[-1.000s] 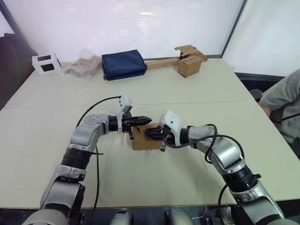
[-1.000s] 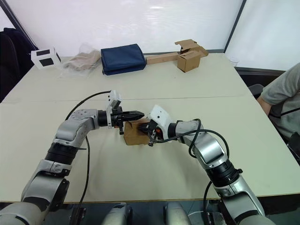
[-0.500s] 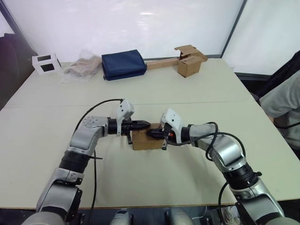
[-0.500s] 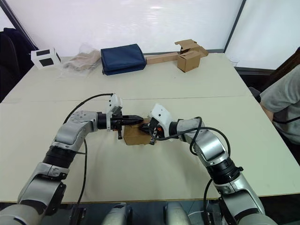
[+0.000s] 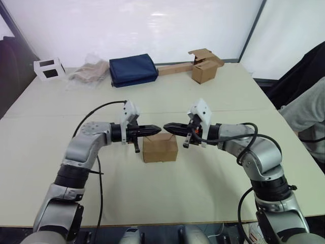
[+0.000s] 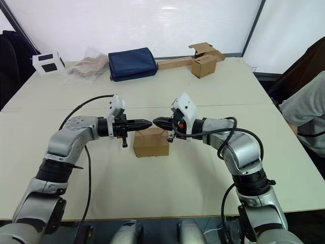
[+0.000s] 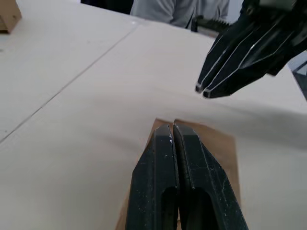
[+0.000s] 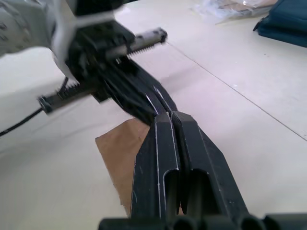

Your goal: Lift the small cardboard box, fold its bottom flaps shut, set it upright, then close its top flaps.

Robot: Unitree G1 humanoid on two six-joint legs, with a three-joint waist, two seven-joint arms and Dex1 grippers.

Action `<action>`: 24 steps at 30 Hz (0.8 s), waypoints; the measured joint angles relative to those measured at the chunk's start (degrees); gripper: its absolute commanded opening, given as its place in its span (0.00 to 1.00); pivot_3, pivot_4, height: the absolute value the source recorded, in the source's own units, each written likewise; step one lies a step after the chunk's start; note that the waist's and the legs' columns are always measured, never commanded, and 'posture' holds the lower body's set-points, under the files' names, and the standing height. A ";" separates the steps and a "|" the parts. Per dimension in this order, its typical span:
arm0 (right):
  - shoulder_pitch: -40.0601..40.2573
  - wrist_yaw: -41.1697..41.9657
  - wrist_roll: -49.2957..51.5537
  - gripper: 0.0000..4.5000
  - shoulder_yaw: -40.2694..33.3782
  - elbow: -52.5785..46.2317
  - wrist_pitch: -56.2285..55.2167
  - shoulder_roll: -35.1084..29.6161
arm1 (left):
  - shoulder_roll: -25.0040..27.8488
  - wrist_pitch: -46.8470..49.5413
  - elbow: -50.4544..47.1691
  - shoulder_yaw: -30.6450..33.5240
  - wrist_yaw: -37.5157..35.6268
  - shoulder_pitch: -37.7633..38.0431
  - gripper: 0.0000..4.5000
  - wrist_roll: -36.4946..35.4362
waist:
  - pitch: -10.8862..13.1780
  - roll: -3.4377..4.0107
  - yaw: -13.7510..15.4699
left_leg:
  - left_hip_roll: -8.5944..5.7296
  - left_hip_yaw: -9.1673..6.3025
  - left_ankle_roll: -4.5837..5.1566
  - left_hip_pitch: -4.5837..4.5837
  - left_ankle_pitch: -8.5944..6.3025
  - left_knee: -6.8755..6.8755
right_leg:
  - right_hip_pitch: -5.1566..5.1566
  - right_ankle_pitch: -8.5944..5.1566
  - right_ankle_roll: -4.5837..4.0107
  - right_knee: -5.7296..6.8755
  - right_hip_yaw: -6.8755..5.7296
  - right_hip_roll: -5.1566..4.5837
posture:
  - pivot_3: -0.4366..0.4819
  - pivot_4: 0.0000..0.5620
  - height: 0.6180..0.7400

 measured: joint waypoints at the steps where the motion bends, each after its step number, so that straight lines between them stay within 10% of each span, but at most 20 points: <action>1: 0.03 -0.03 -0.07 0.00 0.05 0.45 -0.26 0.00 | 0.39 0.55 -0.60 0.06 0.08 0.21 0.02 -0.33 | 0.00 0.00 0.00 | 0.00 0.00 0.00 0.00 0.00 0.00 | 0.00 0.00 0.00 0.00 0.00 0.00 | 0.48 0.27 1.00; 14: 3.42 0.64 -7.07 0.00 8.35 7.75 -7.59 -0.06 | 1.65 -2.07 -2.48 -4.35 1.83 6.45 0.02 3.23 | 0.00 0.00 0.07 | 0.00 0.02 0.00 0.01 0.00 0.00 | 0.02 0.00 0.00 -0.01 0.00 -0.01 | 0.48 0.27 1.00; 24: 2.97 0.35 -0.39 0.00 0.80 1.34 -1.20 -0.71 | 4.95 4.60 -8.32 0.83 2.05 6.52 0.02 -3.47 | 0.01 0.00 0.06 | 0.00 0.00 0.00 -0.01 0.00 -0.03 | 0.00 0.00 0.00 -0.02 0.00 -0.01 | 0.48 0.27 1.00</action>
